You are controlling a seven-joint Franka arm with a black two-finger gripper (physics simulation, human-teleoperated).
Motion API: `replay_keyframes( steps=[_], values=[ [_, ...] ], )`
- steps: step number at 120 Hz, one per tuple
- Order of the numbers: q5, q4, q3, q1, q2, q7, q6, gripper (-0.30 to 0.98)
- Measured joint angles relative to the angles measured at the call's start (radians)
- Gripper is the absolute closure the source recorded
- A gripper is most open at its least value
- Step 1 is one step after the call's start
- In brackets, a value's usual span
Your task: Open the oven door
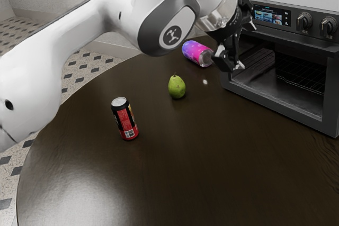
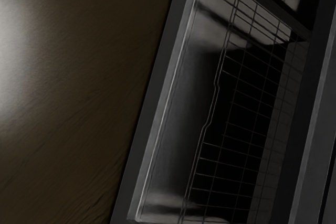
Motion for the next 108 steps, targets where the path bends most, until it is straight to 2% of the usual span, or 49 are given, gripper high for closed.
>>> replay_keyframes(
  steps=[13, 24, 52, 108],
  values=[
    [0.015, 0.025, -0.061, 0.065, 0.047, 0.021, 0.034, 0.0],
    [0.032, 0.069, -0.082, 0.08, 0.084, 0.038, 0.061, 0.0],
    [0.045, 0.158, -0.086, 0.1, 0.192, 0.089, 0.105, 0.0],
    [0.048, 0.201, -0.083, 0.098, 0.28, 0.159, 0.269, 0.0]
  ],
)
